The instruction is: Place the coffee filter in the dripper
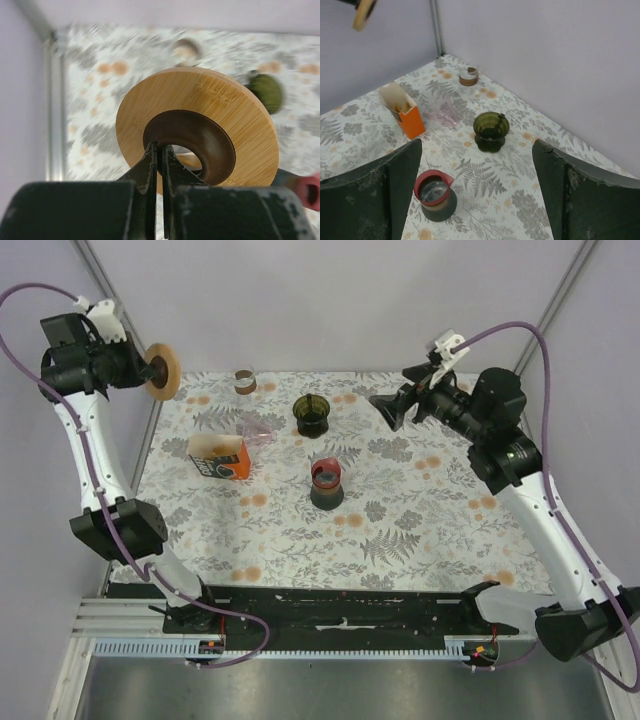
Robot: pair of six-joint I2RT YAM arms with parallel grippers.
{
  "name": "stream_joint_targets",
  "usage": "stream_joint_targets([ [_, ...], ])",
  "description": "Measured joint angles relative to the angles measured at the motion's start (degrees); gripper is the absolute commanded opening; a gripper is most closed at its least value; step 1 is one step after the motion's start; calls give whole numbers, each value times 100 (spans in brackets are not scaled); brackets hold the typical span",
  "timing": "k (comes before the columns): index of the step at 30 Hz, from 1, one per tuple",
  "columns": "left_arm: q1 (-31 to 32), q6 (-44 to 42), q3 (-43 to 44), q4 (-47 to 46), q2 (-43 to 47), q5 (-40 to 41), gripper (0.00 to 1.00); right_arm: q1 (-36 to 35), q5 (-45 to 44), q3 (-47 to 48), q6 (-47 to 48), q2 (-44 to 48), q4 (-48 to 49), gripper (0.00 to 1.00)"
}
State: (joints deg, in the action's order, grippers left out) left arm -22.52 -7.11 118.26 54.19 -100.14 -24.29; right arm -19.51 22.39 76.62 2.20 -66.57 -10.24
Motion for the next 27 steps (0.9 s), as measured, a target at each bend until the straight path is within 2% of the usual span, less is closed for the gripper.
stream_joint_targets([
  [3, 498, 142, 715, 160, 37, -710, 2, -411, 149, 258, 50, -378, 374, 98],
  [8, 1742, 385, 1023, 295, 98, -2184, 2, -966, 282, 562, 114, -1102, 1172, 95],
  [12, 2605, 791, 1029, 177, 96, -3180, 2, -1403, 358, 612, 197, -1526, 1937, 85],
  [14, 2848, 946, 1032, 85, 94, -3471, 2, -1510, 511, 614, 186, -1674, 2365, 79],
  [17, 3147, 1093, 1032, -4, 87, -3759, 2, -1515, 673, 708, 96, -1823, 2745, 76],
  [24, 3652, 1200, 1032, -83, 85, -3954, 2, -1504, 935, 841, -90, -1998, 3281, 75],
  [26, 3748, 1202, 1010, -118, 85, -3989, 2, -1504, 951, 841, -101, -2028, 3344, 68],
  [27, 3770, 1200, 984, -140, 85, -3987, 2, -1502, 979, 841, -114, -2041, 3366, 61],
])
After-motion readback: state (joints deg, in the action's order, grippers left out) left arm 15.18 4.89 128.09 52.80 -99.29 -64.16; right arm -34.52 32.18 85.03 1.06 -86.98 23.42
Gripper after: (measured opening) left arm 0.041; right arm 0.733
